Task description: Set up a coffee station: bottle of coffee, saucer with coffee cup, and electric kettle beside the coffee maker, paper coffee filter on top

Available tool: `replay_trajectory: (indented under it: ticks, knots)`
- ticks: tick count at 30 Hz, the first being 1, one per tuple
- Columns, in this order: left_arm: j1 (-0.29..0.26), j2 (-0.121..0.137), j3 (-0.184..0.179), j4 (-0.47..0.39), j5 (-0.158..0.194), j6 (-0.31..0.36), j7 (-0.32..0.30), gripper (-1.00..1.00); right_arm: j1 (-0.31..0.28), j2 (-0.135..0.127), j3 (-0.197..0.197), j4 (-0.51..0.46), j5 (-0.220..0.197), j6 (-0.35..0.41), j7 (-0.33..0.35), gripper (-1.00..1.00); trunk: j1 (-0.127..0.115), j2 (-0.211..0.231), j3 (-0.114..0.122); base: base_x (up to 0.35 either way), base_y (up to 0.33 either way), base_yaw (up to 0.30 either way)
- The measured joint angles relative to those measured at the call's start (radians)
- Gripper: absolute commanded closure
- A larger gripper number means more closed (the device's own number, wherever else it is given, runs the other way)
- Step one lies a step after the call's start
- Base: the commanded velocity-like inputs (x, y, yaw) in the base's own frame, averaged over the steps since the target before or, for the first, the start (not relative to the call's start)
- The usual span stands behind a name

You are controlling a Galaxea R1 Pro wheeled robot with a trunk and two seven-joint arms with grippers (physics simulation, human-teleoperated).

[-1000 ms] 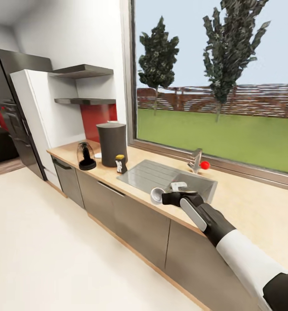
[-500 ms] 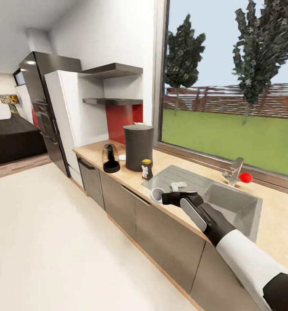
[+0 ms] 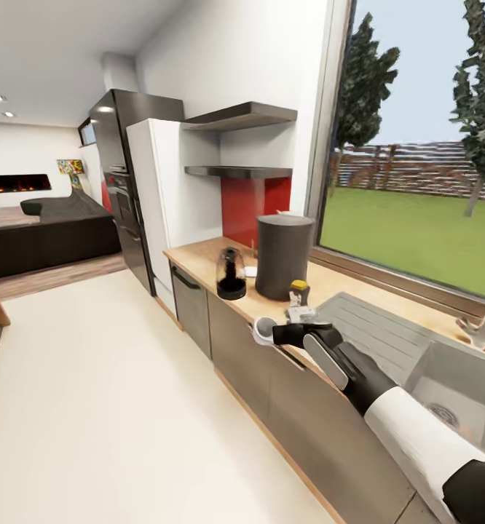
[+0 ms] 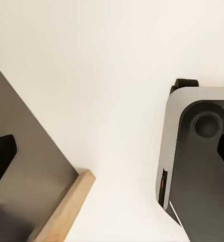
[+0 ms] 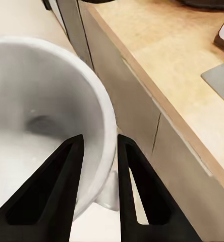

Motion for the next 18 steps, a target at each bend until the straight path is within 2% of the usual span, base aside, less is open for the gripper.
replay_trajectory:
  ticks: [18]
  knots:
    - [0.000,0.000,0.000,0.000,0.000,0.000,0.000,-1.00,0.000,0.000,0.000,0.000,0.000,0.000,0.000,1.00,0.000,0.000,0.000,0.297,0.214,0.277]
